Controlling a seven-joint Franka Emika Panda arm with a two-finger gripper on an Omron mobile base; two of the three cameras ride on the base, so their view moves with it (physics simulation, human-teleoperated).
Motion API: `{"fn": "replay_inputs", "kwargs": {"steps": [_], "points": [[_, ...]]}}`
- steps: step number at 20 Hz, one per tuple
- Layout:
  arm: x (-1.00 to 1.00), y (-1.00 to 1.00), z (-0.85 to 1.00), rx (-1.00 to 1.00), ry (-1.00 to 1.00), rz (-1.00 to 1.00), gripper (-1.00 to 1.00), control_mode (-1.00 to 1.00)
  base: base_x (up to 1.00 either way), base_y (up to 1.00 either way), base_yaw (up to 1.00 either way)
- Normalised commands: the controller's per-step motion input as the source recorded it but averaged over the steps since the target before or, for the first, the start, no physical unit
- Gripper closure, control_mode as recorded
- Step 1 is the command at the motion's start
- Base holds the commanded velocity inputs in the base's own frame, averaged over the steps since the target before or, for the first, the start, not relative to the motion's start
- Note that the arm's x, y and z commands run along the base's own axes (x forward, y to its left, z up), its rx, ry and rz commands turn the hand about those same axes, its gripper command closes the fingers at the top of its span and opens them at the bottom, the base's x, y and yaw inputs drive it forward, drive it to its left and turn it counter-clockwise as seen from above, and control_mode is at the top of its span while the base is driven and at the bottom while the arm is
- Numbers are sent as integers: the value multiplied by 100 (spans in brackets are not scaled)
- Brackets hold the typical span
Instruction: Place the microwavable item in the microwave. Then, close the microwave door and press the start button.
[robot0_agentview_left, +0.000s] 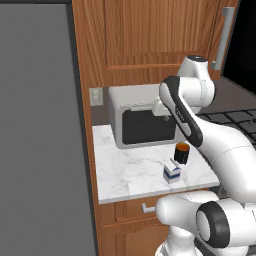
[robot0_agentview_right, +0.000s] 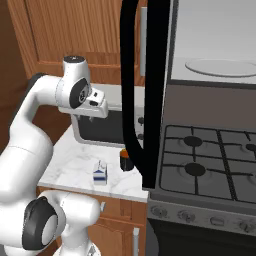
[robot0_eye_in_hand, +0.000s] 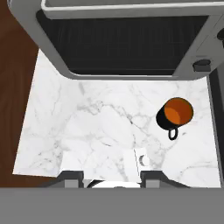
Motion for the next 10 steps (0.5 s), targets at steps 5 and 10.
{"fn": "replay_inputs", "kwargs": {"steps": [5,10], "points": [[-20,0,-2,0,-2,0,-100,-100,0,0,0],[-86,-60,-86,7,-9,-8,-100,-100,0,0,0]]}}
